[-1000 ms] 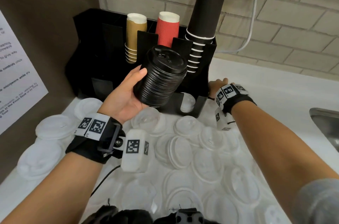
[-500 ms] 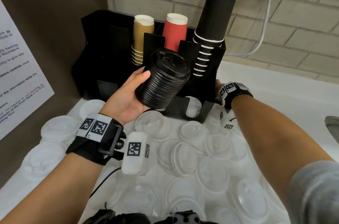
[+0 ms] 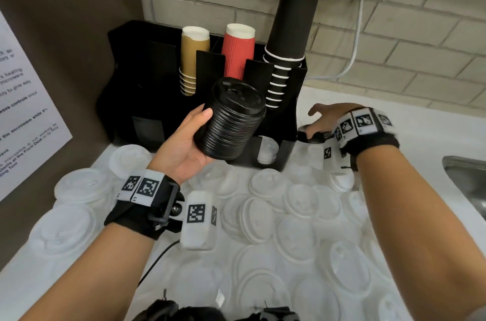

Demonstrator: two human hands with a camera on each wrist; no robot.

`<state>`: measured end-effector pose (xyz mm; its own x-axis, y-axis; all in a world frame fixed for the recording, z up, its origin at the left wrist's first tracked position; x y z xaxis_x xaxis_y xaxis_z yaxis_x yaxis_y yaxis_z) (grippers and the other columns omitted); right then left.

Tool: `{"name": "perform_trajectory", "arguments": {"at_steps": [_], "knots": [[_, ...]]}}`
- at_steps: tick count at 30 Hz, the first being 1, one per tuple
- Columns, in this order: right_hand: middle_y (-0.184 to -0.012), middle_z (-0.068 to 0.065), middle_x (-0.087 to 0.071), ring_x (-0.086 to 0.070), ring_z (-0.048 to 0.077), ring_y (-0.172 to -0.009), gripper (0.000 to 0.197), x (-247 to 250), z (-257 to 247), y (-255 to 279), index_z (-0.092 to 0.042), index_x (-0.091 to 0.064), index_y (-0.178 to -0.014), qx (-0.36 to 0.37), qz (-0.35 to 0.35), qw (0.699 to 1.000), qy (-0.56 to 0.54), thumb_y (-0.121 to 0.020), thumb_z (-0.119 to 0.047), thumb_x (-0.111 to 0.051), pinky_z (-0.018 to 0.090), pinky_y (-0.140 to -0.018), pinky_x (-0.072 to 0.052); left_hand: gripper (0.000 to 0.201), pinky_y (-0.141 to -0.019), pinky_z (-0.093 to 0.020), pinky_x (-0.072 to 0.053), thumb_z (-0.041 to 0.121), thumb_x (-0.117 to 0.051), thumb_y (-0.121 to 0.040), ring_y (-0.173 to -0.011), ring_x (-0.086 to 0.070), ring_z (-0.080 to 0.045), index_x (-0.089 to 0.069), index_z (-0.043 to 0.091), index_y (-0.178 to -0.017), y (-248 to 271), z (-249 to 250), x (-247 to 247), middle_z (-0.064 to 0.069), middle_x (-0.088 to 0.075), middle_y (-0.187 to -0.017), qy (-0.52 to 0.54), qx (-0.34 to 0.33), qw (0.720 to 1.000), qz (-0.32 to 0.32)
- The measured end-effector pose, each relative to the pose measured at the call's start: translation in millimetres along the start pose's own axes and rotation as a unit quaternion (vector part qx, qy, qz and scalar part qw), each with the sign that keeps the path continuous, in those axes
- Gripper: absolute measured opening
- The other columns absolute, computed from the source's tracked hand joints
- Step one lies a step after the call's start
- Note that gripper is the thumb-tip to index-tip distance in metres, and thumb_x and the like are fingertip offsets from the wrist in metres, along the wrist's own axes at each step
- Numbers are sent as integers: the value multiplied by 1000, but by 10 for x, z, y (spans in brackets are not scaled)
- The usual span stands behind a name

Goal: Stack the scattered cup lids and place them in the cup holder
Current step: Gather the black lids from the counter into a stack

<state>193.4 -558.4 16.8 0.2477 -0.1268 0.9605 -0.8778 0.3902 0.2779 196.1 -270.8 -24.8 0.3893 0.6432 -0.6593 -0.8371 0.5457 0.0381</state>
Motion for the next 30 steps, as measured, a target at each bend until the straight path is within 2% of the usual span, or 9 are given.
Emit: {"name": "perform_trajectory", "arguments": {"at_steps": [2, 5, 10, 13, 15, 18, 21, 25, 30], "knots": [[-91, -2, -54, -52, 13, -77, 62, 51, 35, 326, -32, -38, -127, 2, 4, 997, -71, -74, -50, -63, 28, -61, -39, 43, -80, -45, -57, 32, -70, -76, -116, -63, -26, -65, 22, -117, 35, -87, -44, -6, -65, -123, 2, 2, 1000, -21], [-105, 7, -54, -55, 26, -94, 56, 95, 12, 772, -36, -35, -125, 57, 65, 970, -227, -79, -44, -65, 36, -80, -44, 38, -81, -43, -57, 30, -71, -77, -114, -64, -25, -69, 22, -114, 87, -244, -114, -7, -66, -122, 26, 12, 999, -45], [-82, -1, -61, -58, 17, -81, 38, 14, 33, 1261, -33, -38, -119, 92, 192, 892, -398, -87, -32, -58, 24, -68, -41, 46, -82, -43, -56, 31, -71, -78, -118, -62, -27, -64, 20, -122, 136, -479, -246, -9, -64, -128, 37, 36, 997, -64], [-114, 5, -51, -52, 20, -100, 51, -363, -182, 1227, -35, -39, -132, 93, 111, 930, -337, -86, -38, -62, 30, -82, -40, 44, -83, -45, -56, 31, -70, -79, -119, -61, -29, -64, 18, -121, 157, -564, -275, -11, -64, -127, 34, 41, 997, -62], [-120, 6, -45, -48, 23, -108, 51, -615, -325, 1180, -33, -43, -135, 100, 63, 959, -259, -87, -35, -62, 30, -90, -38, 52, -84, -45, -56, 29, -66, -83, -122, -59, -30, -56, 12, -131, 158, -590, -223, -14, -61, -133, 47, 46, 997, -41], [-124, 4, -41, -45, 25, -122, 47, -752, -287, 1117, -28, -44, -138, 82, 53, 966, -238, -93, -26, -55, 26, -97, -32, 65, -88, -43, -56, 30, -60, -87, -127, -55, -31, -42, 7, -145, 145, -520, -162, -17, -52, -142, 47, 39, 998, -31], [-141, 11, -39, -40, 29, -129, 46, -699, 95, 962, -20, -42, -139, -15, 73, 971, -229, -94, -24, -50, 35, -106, -34, 65, -87, -40, -55, 33, -60, -88, -127, -55, -30, -43, 7, -144, 131, -383, -189, -16, -53, -141, 50, 26, 997, -52], [-140, 10, -47, -48, 27, -125, 59, -749, 305, 723, -17, -39, -142, -90, 15, 978, -187, -89, -31, -59, 33, -97, -40, 63, -87, -39, -55, 31, -61, -87, -124, -58, -29, -44, 6, -142, 106, -296, -259, -14, -59, -134, 73, 17, 994, -77], [-139, 6, -48, -49, 27, -125, 83, -850, 17, 549, -27, -40, -142, -44, -23, 993, -104, -69, -40, -78, 32, -90, -44, 68, -89, -40, -54, 33, -65, -85, -128, -54, -30, -43, 8, -144, 76, -334, -285, -14, -56, -138, 55, 21, 995, -83]]}}
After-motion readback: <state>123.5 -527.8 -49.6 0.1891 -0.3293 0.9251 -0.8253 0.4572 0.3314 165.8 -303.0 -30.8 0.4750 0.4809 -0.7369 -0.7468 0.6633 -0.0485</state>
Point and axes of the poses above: each hand's wrist, its own y-axis away from the middle knuckle, its own x-axis out of the back of the hand, z = x × y, the point moved 10 cm from there along -y, towards the middle knuckle
